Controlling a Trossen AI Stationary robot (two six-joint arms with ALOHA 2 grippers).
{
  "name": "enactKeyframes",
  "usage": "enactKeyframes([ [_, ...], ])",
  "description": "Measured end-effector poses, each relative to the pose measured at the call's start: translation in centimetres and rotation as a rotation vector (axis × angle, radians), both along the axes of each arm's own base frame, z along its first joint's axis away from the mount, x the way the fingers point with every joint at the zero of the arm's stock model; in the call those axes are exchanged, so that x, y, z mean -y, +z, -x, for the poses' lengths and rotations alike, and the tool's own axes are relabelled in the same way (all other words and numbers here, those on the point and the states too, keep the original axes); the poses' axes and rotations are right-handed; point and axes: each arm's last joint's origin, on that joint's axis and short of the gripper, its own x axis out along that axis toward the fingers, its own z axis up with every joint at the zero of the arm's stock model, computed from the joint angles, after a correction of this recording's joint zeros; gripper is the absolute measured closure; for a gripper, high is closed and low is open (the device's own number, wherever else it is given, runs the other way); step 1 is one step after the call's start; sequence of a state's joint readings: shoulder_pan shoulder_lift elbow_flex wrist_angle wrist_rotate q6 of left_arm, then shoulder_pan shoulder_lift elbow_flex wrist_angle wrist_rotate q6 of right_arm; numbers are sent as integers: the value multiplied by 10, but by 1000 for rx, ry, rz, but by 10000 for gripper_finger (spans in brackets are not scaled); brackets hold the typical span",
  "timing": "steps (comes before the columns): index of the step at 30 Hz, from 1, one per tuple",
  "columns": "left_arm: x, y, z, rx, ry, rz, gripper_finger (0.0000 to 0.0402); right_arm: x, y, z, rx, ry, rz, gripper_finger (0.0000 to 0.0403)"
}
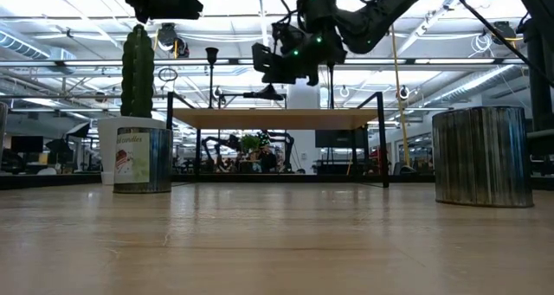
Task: Pick & Place candle stick holders
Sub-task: Put the black candle holder on the shelf
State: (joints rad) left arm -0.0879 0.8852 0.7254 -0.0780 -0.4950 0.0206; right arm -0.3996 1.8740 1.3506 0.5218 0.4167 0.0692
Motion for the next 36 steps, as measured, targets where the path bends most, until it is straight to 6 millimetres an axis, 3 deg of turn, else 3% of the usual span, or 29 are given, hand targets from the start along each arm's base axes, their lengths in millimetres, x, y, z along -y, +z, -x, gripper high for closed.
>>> enactKeyframes([
  [8,0,0,0,0,0,0,231,24,-9,13,-10,-22,-120,400],
  [16,0,1,0,14,1,1,231,21,-9,10,-4,82,-129,401],
  [21,0,2,0,21,1,2,231,22,-25,5,-50,81,-155,401],
  [28,0,2,0,22,1,1,231,23,-29,4,-68,83,-144,392],
  [36,0,-4,1,-46,1,-5,231,21,-29,3,-91,92,-125,353],
])
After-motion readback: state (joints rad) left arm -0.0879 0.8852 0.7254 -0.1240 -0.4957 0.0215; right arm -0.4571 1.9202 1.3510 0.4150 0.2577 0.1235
